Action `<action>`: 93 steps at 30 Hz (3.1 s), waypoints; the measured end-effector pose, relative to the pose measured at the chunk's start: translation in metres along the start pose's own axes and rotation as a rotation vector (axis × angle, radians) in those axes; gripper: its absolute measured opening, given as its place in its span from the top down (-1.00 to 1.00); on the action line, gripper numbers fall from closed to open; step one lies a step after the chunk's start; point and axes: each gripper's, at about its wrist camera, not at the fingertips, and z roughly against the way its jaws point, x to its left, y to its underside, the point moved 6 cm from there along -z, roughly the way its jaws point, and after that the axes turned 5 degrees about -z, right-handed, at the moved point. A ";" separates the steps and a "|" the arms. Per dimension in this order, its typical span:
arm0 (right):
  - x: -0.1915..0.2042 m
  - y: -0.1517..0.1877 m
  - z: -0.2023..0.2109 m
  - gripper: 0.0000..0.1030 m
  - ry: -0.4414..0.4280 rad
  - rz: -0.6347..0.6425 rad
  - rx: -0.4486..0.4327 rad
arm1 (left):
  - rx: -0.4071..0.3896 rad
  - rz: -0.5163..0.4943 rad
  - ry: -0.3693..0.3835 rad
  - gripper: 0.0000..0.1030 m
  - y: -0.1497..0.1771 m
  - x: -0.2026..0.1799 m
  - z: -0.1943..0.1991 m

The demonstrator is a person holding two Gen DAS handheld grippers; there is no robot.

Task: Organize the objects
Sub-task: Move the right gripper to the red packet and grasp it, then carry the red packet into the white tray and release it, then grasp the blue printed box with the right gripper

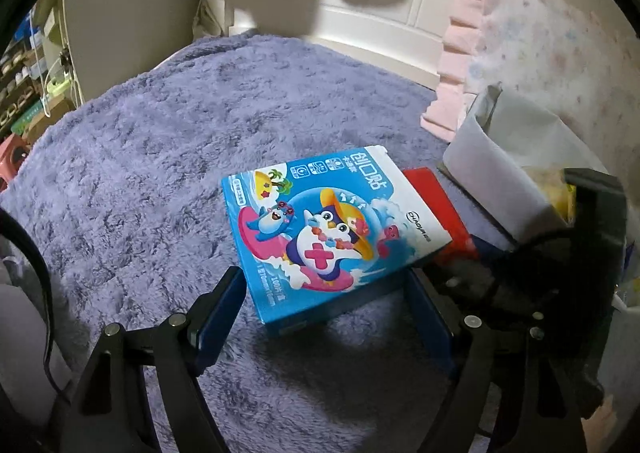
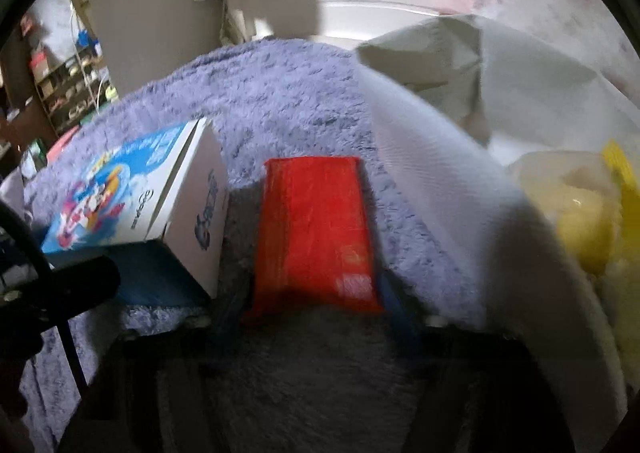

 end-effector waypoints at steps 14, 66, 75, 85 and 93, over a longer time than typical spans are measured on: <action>0.011 -0.021 0.073 0.20 -0.177 -0.103 -0.101 | -0.091 0.036 0.058 -0.56 -0.013 -0.001 0.031; -0.089 -0.048 0.205 -0.16 0.039 -0.551 -0.248 | -0.157 -0.408 0.126 -0.57 0.002 -0.141 0.074; -0.055 -0.047 0.180 -0.16 -0.009 -0.398 -0.162 | -0.121 -0.279 0.152 -0.56 -0.007 -0.108 0.066; -0.010 -0.038 0.147 -0.16 -0.113 -0.228 -0.073 | -0.140 -0.083 0.079 -0.56 -0.023 -0.049 0.063; 0.012 -0.030 0.118 -0.16 -0.267 -0.201 -0.046 | -0.135 0.003 0.036 -0.56 -0.027 -0.020 0.058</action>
